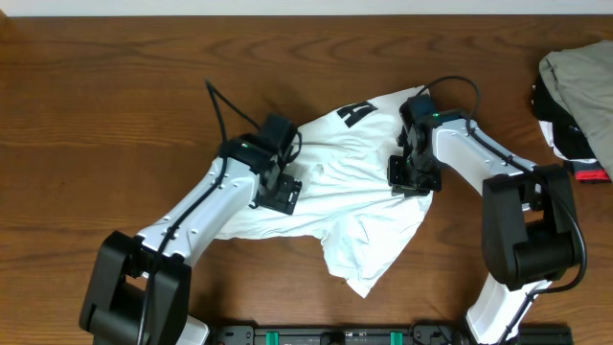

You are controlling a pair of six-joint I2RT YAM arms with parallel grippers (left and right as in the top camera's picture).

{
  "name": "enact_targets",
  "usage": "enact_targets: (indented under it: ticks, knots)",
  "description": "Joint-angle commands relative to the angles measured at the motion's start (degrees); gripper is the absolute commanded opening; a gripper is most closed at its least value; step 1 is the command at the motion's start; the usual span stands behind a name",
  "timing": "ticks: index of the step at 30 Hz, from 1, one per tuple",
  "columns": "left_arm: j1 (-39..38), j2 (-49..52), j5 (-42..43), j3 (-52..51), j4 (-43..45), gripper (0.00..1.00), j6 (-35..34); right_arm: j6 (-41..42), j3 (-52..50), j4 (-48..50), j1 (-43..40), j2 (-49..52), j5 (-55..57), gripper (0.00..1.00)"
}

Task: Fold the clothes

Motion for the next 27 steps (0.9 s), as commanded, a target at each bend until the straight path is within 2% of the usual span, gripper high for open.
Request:
enact_targets:
  ticks: [1,4,10,19,27]
  knots:
    - [-2.2,0.3,-1.4,-0.1,0.0,0.87,1.0,0.5,-1.5,1.0,-0.6,1.1,4.3,0.26]
    - [-5.0,0.3,-2.1,-0.1,0.1,0.87,2.3,0.5,-1.5,1.2,-0.6,1.1,4.3,0.26]
    - [-10.4,0.3,-13.8,-0.1,1.3,0.87,2.2,0.6,-1.5,1.6,-0.6,1.1,4.3,0.26]
    - [-10.6,2.4,-17.9,-0.1,3.5,0.86,2.3,0.5,-1.5,1.2,-0.6,1.1,4.3,0.27]
    - [-10.6,7.8,-17.9,-0.1,3.7,0.87,2.7,0.5,-1.5,1.2,0.0,1.1,4.3,0.27]
